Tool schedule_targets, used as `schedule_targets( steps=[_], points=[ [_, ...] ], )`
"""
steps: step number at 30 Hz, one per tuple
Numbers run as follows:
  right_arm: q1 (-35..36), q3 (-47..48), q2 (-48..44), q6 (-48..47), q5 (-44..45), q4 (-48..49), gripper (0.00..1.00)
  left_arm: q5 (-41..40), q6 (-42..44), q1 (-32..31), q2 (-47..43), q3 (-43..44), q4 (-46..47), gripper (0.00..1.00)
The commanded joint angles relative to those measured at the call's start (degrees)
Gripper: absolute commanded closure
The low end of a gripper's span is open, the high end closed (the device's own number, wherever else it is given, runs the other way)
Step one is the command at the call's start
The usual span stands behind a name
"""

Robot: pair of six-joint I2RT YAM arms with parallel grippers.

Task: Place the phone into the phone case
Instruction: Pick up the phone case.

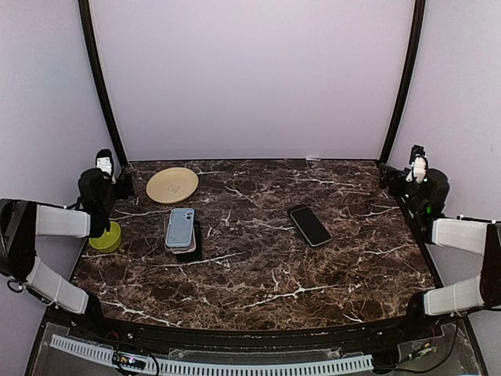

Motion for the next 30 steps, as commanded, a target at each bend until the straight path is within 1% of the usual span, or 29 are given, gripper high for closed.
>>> schedule_targets(
  steps=[1,2,3,4,5,6,7,9,10,12,14,19,21,23,26,30],
  points=[
    [0.8,6.8,-0.7,5.6,-9.3,-10.1,0.01,1.4,-7.4,-2.9,-3.8,14.0,-28.1,0.18],
    [1.4,8.4,-0.4,5.7,-9.6,-12.7,0.02,1.7,-9.2,-5.5,-2.9,16.0,-32.1,0.21],
    [2.2,9.7,-0.2,5.6,-9.0,-15.6,0.02,2.6,-9.9,-7.0,-2.2,19.4,-39.2,0.25],
    [3.9,11.4,0.1,5.0,-8.2,-18.7,0.03,3.3,-11.0,-9.8,-0.6,20.9,-42.8,0.28],
    [5.1,12.9,0.5,4.0,-7.2,-22.0,0.05,5.0,-11.5,-11.2,1.1,23.4,-49.0,0.30],
    [6.2,14.2,0.8,2.8,-6.2,-24.9,0.06,5.6,-12.5,-13.8,1.9,24.2,-51.8,0.34],
    [7.0,15.6,1.2,2.3,-4.9,-27.8,0.07,6.3,-12.9,-14.9,3.3,25.3,-55.7,0.35],
    [8.5,17.8,1.9,1.4,-2.9,-32.2,0.09,6.6,-14.0,-17.3,4.7,25.6,-58.7,0.42],
    [9.2,18.7,2.2,1.1,-2.1,-34.1,0.10,6.6,-14.2,-18.3,5.1,25.6,-59.3,0.48],
    [10.4,19.5,3.0,0.7,-0.7,-35.8,0.11,6.6,-14.8,-19.1,6.5,25.7,-61.0,0.55],
    [11.6,19.6,3.9,0.6,-0.3,-36.4,0.12,6.6,-15.1,-19.4,8.0,26.0,-61.8,0.57],
    [13.5,20.5,6.1,0.4,-0.3,-37.6,0.12,6.5,-14.0,-19.7,13.2,29.1,-63.4,0.58],
    [13.8,21.3,6.8,0.3,0.0,-38.4,0.12,5.6,-14.2,-19.8,15.3,30.6,-64.6,0.66],
    [14.0,22.2,7.4,-0.1,0.4,-39.2,0.12,5.9,-14.5,-19.8,17.1,31.9,-65.6,0.69],
    [14.2,22.2,7.7,-0.5,0.9,-39.1,0.12,7.3,-14.8,-19.9,18.7,32.4,-65.4,0.70],
    [14.3,21.1,7.7,-0.4,1.7,-38.7,0.12,6.8,-15.8,-19.9,20.1,32.4,-64.7,0.71]
  ],
)
